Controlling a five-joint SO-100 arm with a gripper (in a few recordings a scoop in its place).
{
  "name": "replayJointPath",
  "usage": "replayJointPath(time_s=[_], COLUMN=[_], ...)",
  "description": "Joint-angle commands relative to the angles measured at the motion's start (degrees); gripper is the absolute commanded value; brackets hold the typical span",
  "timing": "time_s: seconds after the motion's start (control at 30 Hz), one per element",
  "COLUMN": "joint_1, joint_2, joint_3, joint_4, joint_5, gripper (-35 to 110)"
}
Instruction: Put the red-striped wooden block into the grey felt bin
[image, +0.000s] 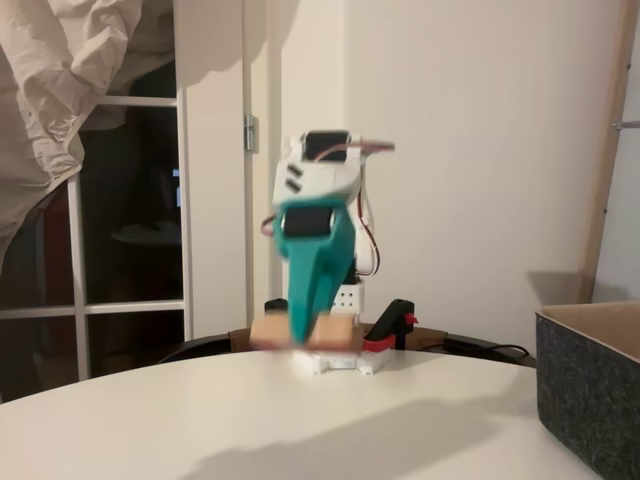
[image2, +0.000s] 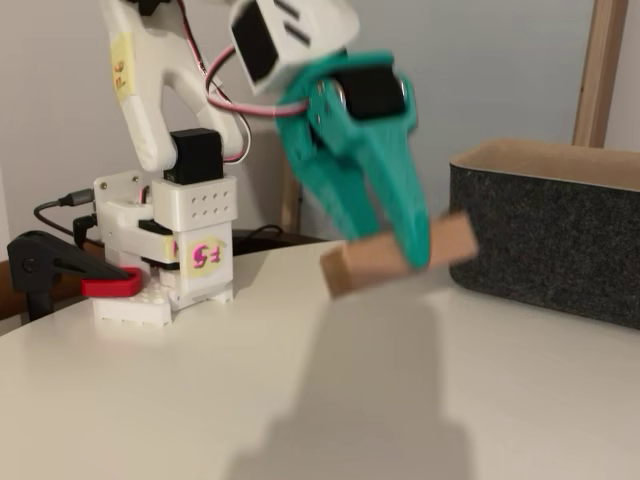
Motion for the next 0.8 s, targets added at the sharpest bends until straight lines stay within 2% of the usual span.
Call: replayJointPath(time_s=[0.0,0.47,0.77], joint_1=[-2.2,-14.3,-32.2], joint_2=[5.5,6.9,4.8], joint_3=[-3.4,-19.3,-22.8], joint_4=[0.0,-1.1,-1.1], joint_5=[-0.6,-0.5,-4.9], gripper=[8,7,11])
